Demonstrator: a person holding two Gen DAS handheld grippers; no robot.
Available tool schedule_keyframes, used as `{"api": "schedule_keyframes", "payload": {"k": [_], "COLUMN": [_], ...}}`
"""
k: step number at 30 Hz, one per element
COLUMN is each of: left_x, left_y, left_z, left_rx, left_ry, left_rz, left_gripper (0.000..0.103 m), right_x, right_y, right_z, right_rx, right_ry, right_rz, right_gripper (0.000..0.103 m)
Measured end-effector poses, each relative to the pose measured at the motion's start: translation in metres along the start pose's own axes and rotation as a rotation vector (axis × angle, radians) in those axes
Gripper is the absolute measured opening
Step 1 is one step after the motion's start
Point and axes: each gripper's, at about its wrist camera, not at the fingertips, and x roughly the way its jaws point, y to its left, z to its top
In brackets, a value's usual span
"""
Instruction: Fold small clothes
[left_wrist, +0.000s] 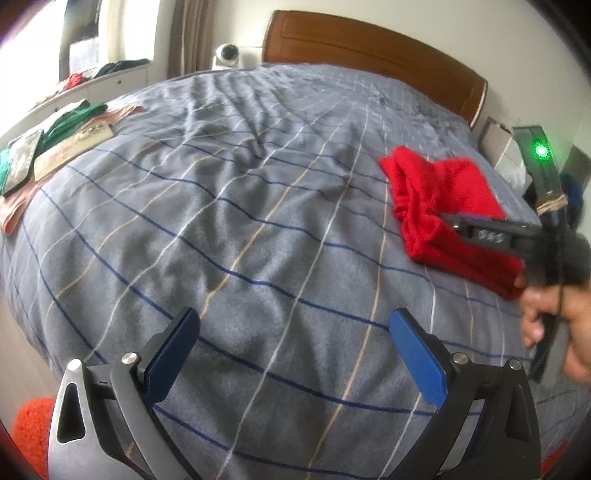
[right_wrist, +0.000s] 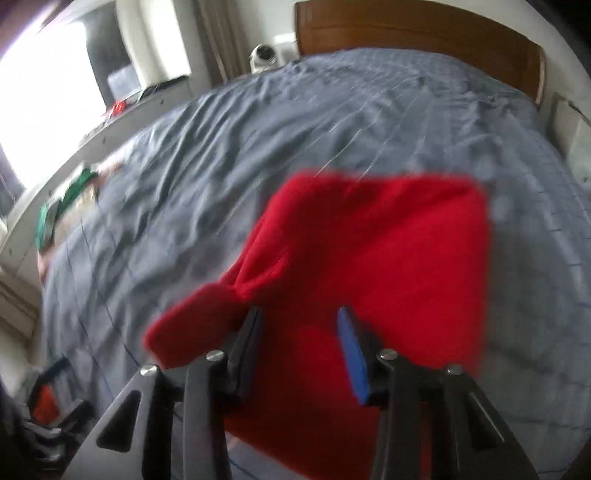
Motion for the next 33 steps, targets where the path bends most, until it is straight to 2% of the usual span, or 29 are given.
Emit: {"api": "schedule_keyframes", "payload": {"k": [4,6,10,14,16,19,20,24,26,28,33], "left_x": [0.005,0.005,0.004,0.006,0.006,0.006,0.006,0.006,0.008,0.009,0.007], "left_y": [-0.001,-0.001,-0.005,-0.009,-0.01,-0.01,-0.011,-0.01,-0.009,-0.01,-0.012], "left_z": [0.0,0.0,0.001,-0.001,-0.001,-0.002,-0.002,-0.004,-0.004,-0.003,-0.005], "left_rx": [0.008,0.006,0.014,0.035,0.041,0.044,0.045,0.046,0.044,0.047,0.063], "left_ry": [0.025,0.027,0.03,0.037,0.041,0.043,0.043,0.044,0.046,0.046,0.04], "left_rz": [-0.002,-0.003,-0.018,-0.018,-0.016,-0.014,-0.012,-0.006,-0.001,0.003,-0.006], "left_gripper": [0.102,0.102,0.102,0.102,0.102,0.102,0.102,0.102,0.102,0.102,0.102], "right_x": [-0.006,-0.014,-0.053,-0.079,-0.073,-0.043,-0.038,-0.048,-0.064,-0.071,-0.04], "right_y": [0.021,0.018,0.001,-0.026,-0.039,-0.052,-0.052,-0.041,-0.03,-0.014,0.027], "right_z": [-0.001,0.003,0.005,-0.004,-0.016,-0.033,-0.037,-0.031,-0.019,-0.003,0.019], "right_rx": [-0.109,-0.129,-0.053,0.056,0.108,0.184,0.185,0.151,0.141,0.103,0.044], "right_ry": [-0.03,-0.033,-0.124,-0.207,-0.192,-0.075,-0.062,-0.096,-0.17,-0.22,-0.224], "right_rz": [-0.11,-0.106,-0.067,-0.108,-0.136,-0.092,-0.095,-0.171,-0.205,-0.165,-0.046], "right_gripper": [0.042,0.042,0.043,0.047,0.049,0.05,0.051,0.05,0.05,0.05,0.05]}}
